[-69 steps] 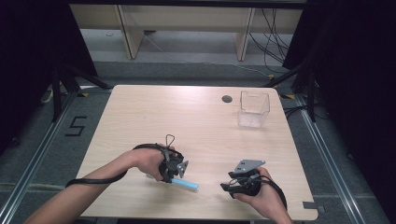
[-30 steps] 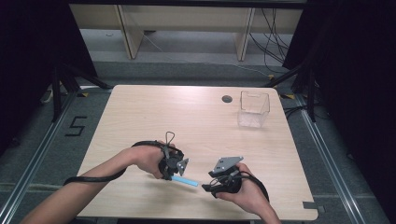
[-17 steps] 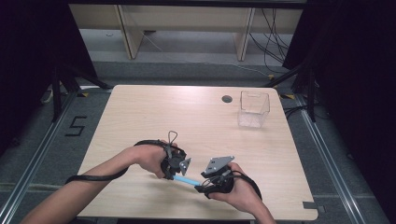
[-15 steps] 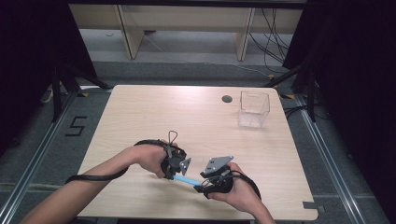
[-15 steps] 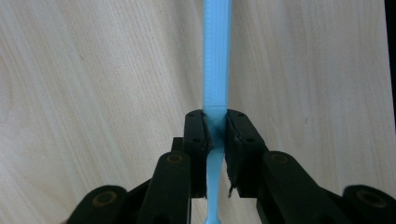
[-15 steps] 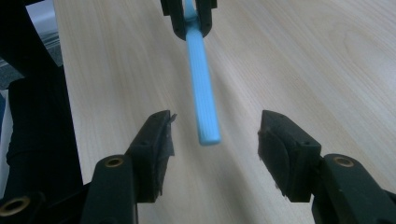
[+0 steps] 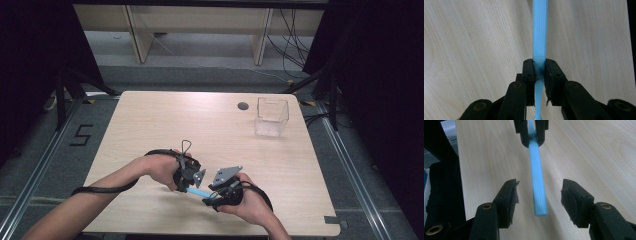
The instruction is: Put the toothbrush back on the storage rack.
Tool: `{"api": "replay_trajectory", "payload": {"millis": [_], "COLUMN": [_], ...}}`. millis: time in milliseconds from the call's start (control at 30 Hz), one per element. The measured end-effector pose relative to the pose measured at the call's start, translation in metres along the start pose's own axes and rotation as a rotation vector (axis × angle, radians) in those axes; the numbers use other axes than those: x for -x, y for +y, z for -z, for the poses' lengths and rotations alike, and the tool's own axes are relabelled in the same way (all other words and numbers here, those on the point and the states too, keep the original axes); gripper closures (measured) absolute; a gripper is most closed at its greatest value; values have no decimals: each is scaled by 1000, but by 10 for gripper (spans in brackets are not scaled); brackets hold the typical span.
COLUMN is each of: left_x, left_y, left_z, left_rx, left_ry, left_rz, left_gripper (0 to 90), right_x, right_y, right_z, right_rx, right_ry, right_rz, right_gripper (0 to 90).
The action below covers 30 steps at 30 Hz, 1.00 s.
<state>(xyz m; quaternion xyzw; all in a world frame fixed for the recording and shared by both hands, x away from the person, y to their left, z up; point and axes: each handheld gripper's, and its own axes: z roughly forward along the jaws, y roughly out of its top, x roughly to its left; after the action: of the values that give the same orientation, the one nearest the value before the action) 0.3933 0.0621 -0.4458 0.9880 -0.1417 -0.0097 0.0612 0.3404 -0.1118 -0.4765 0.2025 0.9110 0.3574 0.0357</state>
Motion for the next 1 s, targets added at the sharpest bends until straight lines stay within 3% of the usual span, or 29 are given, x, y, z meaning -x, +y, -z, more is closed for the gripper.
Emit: {"api": "replay_trajectory", "payload": {"millis": [200, 267, 333, 767, 1000], "left_x": [0, 0, 0, 0, 1], "left_y": [1, 1, 1, 3, 4], "left_z": [1, 1, 1, 0, 0], "left_rx": [2, 1, 1, -2, 3], "left_ry": [0, -1, -3, -3, -9], "left_rz": [-4, -5, -5, -15, -10], "left_gripper": [785, 785, 785, 785, 785], "right_x": [1, 2, 0, 1, 2], "right_y": [0, 1, 1, 1, 3], "right_z": [-8, -9, -12, -15, -18], "right_rx": [-5, -15, -16, -33, -24], "right_ry": [8, 8, 13, 21, 27], "right_rz": [6, 31, 14, 34, 88], "right_gripper": [519, 534, 553, 650, 689]}}
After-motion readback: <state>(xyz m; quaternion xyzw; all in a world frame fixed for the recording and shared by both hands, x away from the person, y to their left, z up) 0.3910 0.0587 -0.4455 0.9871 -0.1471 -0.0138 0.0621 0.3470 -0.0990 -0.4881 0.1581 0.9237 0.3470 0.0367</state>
